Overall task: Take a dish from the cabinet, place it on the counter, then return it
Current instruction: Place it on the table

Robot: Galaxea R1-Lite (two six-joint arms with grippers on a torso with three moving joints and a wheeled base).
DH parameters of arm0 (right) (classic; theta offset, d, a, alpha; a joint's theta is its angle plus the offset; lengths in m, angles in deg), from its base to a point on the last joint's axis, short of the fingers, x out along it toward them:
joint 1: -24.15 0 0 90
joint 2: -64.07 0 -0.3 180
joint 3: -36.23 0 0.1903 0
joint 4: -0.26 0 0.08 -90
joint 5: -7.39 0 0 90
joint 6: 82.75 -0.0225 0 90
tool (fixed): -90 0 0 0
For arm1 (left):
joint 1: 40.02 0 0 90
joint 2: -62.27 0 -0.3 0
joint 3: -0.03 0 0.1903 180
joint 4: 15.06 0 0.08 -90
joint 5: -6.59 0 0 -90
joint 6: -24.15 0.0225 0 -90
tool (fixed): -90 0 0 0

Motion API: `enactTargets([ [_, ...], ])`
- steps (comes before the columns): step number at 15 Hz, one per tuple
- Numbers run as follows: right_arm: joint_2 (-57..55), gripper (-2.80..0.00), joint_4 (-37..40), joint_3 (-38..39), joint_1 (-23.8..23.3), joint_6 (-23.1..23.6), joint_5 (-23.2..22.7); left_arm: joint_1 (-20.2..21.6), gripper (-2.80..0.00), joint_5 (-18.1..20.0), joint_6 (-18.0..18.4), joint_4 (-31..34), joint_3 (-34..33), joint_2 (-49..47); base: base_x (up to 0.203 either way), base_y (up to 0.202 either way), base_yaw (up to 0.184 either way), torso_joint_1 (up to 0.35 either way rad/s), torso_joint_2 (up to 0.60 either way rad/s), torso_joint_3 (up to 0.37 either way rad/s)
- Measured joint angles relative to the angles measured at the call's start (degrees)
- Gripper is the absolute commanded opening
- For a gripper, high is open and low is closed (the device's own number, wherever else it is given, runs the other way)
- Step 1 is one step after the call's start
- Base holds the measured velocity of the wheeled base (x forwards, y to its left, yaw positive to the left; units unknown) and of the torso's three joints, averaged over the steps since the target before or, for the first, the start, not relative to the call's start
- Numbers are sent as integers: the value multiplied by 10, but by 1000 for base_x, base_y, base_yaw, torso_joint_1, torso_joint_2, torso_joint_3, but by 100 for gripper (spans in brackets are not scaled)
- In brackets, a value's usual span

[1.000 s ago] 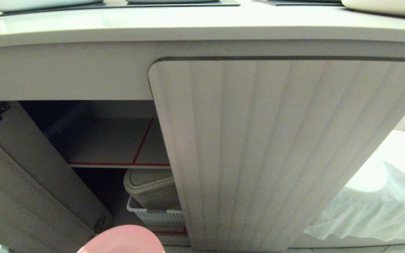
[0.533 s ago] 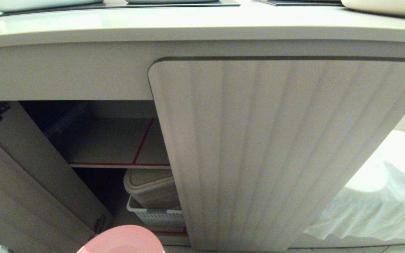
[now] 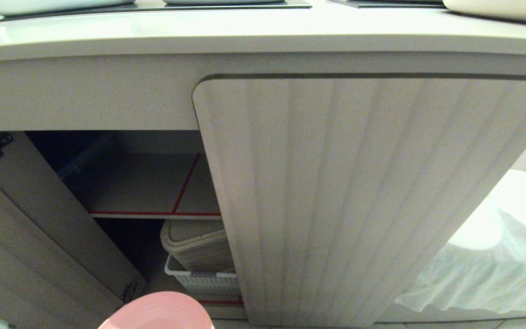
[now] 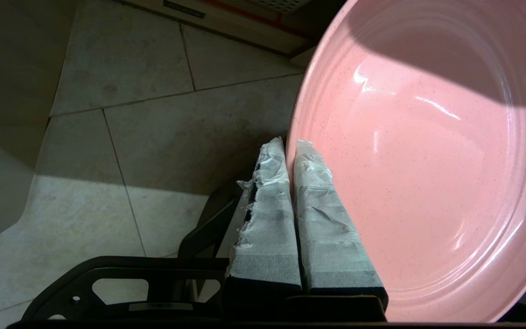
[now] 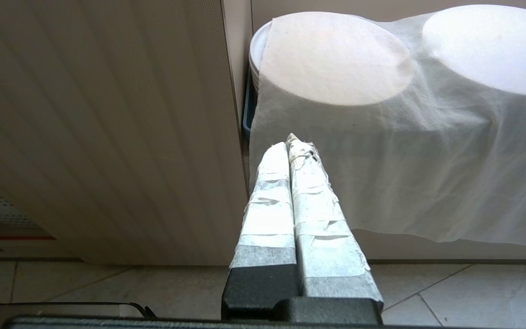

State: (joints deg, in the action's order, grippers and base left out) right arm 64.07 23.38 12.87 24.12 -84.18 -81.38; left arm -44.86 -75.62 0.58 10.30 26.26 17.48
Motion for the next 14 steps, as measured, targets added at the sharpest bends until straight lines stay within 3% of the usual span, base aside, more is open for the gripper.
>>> enactTargets([
  [14, 0, -280, 0, 0, 0, 0, 0, -4, -280, -1, -2, 18, 3, 3, 0, 0, 0, 0, 0, 0],
])
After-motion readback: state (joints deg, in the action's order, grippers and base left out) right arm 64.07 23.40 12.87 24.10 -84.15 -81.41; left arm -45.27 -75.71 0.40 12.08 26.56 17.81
